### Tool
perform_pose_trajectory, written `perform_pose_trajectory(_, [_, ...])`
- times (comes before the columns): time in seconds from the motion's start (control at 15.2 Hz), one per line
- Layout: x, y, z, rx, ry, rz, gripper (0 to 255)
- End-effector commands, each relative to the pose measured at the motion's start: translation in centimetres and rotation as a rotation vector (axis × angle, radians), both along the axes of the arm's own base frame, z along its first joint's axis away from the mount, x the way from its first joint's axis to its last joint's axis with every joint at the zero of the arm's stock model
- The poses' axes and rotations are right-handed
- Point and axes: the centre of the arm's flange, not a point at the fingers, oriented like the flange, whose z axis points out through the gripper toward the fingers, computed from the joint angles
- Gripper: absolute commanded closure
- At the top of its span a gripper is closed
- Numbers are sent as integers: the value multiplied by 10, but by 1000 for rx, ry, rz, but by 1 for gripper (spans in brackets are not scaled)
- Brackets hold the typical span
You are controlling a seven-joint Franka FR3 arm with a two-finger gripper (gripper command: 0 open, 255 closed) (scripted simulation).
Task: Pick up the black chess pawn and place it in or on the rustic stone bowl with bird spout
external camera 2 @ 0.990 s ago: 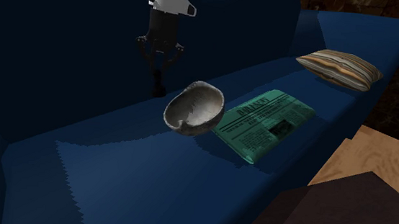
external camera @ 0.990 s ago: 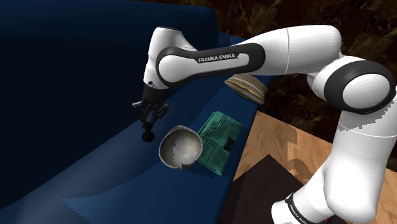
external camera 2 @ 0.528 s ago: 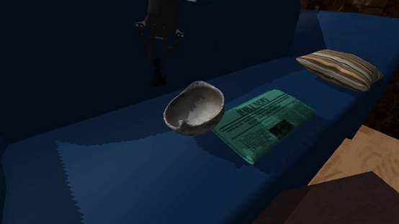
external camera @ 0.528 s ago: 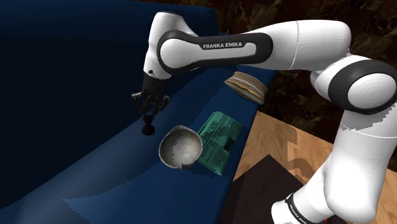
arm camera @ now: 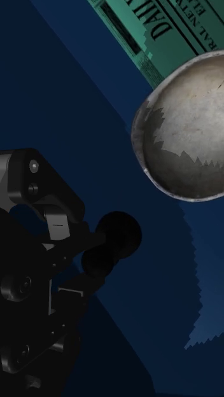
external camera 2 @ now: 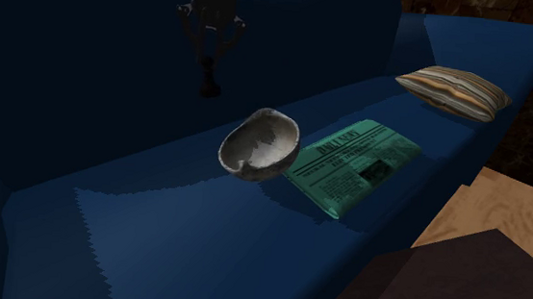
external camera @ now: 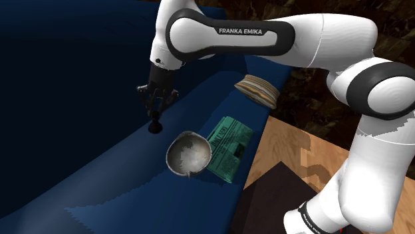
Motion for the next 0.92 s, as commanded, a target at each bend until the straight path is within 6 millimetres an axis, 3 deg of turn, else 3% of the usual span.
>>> perform_pose_trajectory(0.0, [0, -1, 11, 0, 0, 0, 255])
perform_pose_trajectory(0.46, [0, -1, 43, 0, 0, 0, 255])
perform_pose_trajectory(0.86, [-60, -51, 52, 0, 0, 0, 255])
